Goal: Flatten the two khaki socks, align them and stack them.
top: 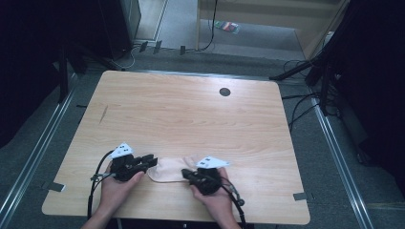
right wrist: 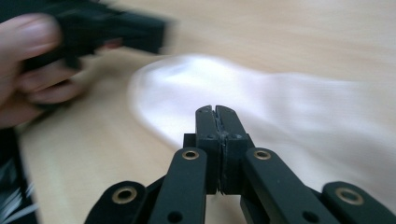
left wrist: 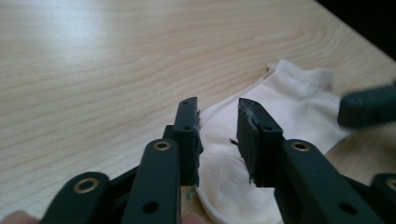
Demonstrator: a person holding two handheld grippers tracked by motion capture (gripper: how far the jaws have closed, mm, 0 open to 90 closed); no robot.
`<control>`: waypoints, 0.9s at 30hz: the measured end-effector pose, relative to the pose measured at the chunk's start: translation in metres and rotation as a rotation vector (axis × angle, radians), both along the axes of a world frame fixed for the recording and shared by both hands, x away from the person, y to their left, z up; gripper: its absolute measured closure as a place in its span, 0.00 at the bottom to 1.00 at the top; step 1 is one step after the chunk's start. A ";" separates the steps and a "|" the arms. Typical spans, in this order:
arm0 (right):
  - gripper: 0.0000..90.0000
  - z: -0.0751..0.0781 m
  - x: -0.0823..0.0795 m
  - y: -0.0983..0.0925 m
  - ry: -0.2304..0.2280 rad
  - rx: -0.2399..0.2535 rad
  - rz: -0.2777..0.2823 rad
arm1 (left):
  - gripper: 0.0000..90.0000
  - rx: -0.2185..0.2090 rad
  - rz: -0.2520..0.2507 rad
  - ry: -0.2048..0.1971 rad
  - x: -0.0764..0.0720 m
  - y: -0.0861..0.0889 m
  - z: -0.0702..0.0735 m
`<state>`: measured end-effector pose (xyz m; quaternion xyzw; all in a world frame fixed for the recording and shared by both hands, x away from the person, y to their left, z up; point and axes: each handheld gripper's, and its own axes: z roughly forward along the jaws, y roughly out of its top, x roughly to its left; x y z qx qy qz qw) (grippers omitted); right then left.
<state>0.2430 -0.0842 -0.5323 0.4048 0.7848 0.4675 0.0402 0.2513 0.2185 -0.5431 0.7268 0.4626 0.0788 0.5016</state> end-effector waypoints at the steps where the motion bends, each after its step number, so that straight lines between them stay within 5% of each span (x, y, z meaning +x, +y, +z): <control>1: 0.97 0.002 0.003 -0.010 -0.007 0.001 -0.032 | 0.71 0.001 0.009 -0.016 -0.001 0.004 0.001; 7: 0.86 0.004 0.011 -0.051 -0.074 -0.048 -0.142 | 0.57 -0.031 0.088 -0.056 -0.005 0.031 0.003; 14: 0.55 0.002 0.015 -0.089 -0.118 -0.058 -0.242 | 0.38 -0.005 0.169 -0.062 -0.011 0.059 0.008; 20: 0.20 -0.005 0.018 -0.120 -0.110 -0.106 -0.350 | 0.13 0.037 0.242 -0.052 -0.016 0.081 0.006; 27: 0.01 -0.010 0.016 -0.159 -0.073 -0.115 -0.452 | 0.00 0.076 0.298 -0.049 -0.022 0.107 0.000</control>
